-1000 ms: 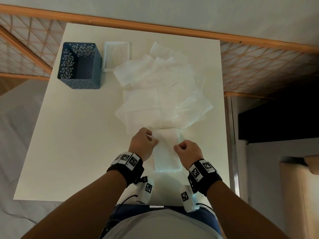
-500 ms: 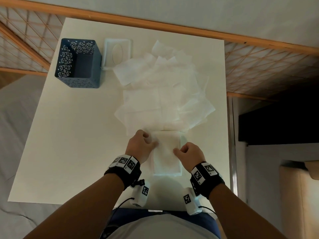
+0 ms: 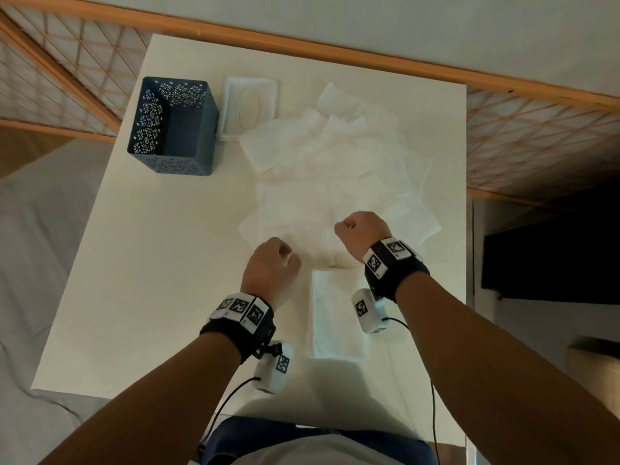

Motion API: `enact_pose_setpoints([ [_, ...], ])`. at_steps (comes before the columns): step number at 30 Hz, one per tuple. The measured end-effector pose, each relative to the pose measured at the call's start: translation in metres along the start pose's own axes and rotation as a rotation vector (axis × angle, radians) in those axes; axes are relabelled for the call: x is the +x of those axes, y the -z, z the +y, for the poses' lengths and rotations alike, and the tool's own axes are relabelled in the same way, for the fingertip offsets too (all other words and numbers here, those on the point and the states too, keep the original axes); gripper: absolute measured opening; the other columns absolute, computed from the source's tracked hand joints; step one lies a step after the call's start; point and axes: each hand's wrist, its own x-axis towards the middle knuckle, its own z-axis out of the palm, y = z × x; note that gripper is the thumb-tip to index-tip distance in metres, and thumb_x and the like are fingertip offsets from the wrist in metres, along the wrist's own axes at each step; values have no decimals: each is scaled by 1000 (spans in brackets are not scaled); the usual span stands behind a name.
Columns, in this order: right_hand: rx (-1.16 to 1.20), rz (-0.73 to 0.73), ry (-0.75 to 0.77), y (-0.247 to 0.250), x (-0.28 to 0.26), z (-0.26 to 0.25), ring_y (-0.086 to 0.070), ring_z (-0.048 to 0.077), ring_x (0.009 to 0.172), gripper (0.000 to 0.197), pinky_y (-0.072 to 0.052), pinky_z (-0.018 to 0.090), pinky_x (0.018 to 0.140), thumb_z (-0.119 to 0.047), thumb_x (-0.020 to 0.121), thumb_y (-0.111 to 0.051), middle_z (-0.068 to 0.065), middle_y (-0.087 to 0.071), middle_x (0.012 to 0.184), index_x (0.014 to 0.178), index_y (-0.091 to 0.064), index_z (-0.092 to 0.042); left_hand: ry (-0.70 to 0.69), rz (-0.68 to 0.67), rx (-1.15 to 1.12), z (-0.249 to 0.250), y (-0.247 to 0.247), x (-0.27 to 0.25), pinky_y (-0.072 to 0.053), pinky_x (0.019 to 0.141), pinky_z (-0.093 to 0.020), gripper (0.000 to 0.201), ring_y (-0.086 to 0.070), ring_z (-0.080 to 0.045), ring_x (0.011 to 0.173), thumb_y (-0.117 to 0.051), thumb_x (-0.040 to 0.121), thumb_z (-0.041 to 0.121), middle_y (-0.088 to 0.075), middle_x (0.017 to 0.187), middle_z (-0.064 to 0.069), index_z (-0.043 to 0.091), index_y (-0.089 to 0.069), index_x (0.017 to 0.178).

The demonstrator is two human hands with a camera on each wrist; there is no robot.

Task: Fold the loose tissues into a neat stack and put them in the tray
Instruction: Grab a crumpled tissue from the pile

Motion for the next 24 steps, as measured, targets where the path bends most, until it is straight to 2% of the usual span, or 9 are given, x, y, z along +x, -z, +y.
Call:
enact_pose_setpoints([
  [2, -32, -47, -52, -4, 10, -8, -44, 23, 54, 38, -36, 26, 52, -31, 96, -58, 1, -45, 57, 64, -48, -14, 8, 43, 52, -2, 3, 9, -50, 89, -35, 26, -58, -19, 110, -62, 99, 35, -51, 128, 4, 22, -58, 120],
  [6, -2, -71, -109, -6, 19, -15, -37, 22, 49, 38, -30, 26, 51, -26, 92, -58, -1, -38, 53, 61, -41, -14, 126, 54, 4, -2, 9, 24, -53, 98, -45, 37, -58, -28, 119, -61, 98, 34, -45, 142, -1, 20, -54, 132],
  [11, 45, -153, -137, -10, 24, -16, -53, 23, 62, 35, -38, 29, 57, -37, 91, -66, 1, -53, 65, 69, -53, -13, 133, 12, -31, 3, 10, 27, -50, 101, -39, 35, -59, -25, 118, -61, 100, 29, -45, 143, -5, 16, -59, 132],
  [14, 105, -132, -109, -12, 22, -16, -44, 19, 58, 36, -35, 29, 55, -30, 93, -67, 0, -45, 66, 67, -45, -17, 120, -17, -11, 2, 11, 25, -52, 101, -42, 36, -61, -24, 113, -63, 99, 30, -46, 141, -4, 16, -61, 132],
  [16, 139, -84, -73, -10, 16, -18, -39, 18, 57, 36, -33, 30, 55, -28, 92, -66, -1, -41, 66, 68, -40, -19, 90, -31, 11, 2, 12, 21, -50, 102, -39, 38, -59, -22, 117, -64, 98, 31, -46, 141, -1, 19, -59, 133],
  [22, 248, 24, 29, 4, -12, -22, -40, 17, 64, 25, -37, 32, 60, -29, 93, -66, -2, -45, 73, 82, -50, -15, -19, -30, 0, 4, 14, 10, -47, 101, -34, 37, -56, -17, 124, -67, 96, 34, -48, 136, 4, 23, -57, 130],
  [24, 286, 40, 40, 11, -23, -20, -43, 16, 65, 23, -38, 29, 60, -29, 94, -66, -3, -48, 74, 82, -51, -16, -49, -27, -48, 8, 13, 7, -46, 99, -31, 35, -56, -15, 122, -67, 97, 33, -49, 135, 6, 24, -57, 129],
])
